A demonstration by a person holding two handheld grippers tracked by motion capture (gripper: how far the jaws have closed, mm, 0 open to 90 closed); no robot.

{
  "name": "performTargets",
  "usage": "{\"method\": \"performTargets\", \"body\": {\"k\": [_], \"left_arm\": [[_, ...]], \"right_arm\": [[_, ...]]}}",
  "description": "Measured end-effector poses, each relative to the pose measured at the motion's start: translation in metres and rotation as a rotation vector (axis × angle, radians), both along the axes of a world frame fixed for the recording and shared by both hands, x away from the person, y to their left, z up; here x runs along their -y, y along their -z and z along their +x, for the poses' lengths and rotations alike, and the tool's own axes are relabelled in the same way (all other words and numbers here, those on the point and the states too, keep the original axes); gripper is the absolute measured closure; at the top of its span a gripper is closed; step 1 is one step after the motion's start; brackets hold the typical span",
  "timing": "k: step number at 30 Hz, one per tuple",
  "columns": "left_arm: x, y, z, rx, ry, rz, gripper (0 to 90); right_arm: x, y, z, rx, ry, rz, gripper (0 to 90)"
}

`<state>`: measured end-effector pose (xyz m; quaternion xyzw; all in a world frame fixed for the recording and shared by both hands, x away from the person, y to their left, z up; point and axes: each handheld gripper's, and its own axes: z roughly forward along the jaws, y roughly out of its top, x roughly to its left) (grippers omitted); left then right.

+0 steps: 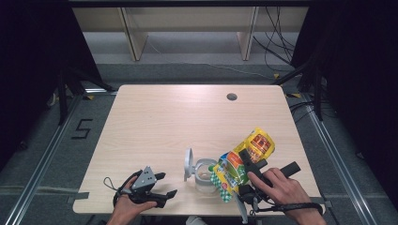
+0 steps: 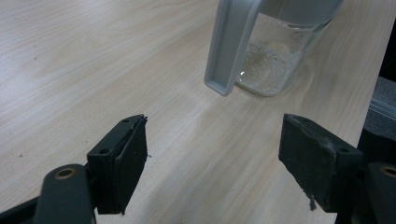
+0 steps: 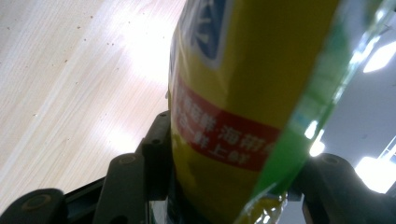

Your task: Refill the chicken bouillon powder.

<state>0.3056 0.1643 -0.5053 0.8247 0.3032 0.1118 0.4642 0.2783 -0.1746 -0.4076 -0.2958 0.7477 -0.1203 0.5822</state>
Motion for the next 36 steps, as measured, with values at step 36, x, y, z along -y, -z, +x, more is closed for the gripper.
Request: {"method": "performTargets", "body": {"k": [36], "left_arm": [[0.0012,0.0007,0.0005,-0.005,0.012,-0.016,24.3]], "right_arm": [[-0.0014,-0.0011,0.0001,0.004,0.007,-0.025,52.6]]}}
